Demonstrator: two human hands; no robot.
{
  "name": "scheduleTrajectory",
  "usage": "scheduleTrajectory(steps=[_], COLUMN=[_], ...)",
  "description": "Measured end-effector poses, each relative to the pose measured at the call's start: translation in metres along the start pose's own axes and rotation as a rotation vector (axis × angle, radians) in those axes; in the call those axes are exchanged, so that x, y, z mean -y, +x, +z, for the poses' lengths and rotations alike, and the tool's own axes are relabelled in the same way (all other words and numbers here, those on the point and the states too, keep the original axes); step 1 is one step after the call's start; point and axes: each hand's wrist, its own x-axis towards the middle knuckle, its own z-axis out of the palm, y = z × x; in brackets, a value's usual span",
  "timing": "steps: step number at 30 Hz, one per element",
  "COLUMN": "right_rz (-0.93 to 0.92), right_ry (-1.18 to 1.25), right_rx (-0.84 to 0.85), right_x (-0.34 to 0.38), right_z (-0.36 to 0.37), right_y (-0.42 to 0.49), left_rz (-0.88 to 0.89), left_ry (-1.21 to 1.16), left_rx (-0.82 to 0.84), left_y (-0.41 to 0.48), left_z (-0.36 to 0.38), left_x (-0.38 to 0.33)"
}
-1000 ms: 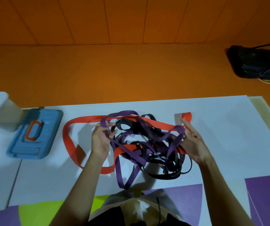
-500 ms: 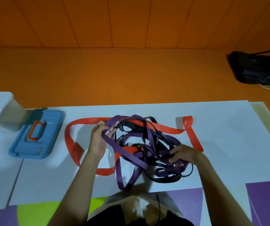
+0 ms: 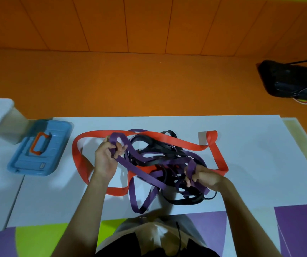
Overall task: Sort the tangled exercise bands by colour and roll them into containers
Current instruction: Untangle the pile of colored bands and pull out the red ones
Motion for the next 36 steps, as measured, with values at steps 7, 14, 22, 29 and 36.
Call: scheduleTrajectory(steps=[7,14,22,29,36], right_rz=[0.028,-0.045,-0.267,-0.521,-0.634], right_ry=[0.194,0.120,0.091,-0.063,0.237], right_rx=[-0.185,-0.248,-0.368,-0.550,-0.637], right_x=[0.009,-0.002,-0.028,-0.042,-0.024], right_z=[0.018,0.024,0.024,0.024,0.020], right_y=[-0.001,-0.010,-0.026,-0.060,-0.092], left_rz=[0.075,0.110,0.172,0.225,0.341], left_ry=[0.286,0.365,0.419,0.411,0.501], left_rx=[0.110,-0.024,-0.152,-0.219,-0.229], left_y=[-0.004,-0.019,-0.067,-0.110,-0.123], left_z=[-0.019,-0.031,-0.029,-0.022,-0.008], left_x=[0.011,0.021,0.042,0.052,0.051])
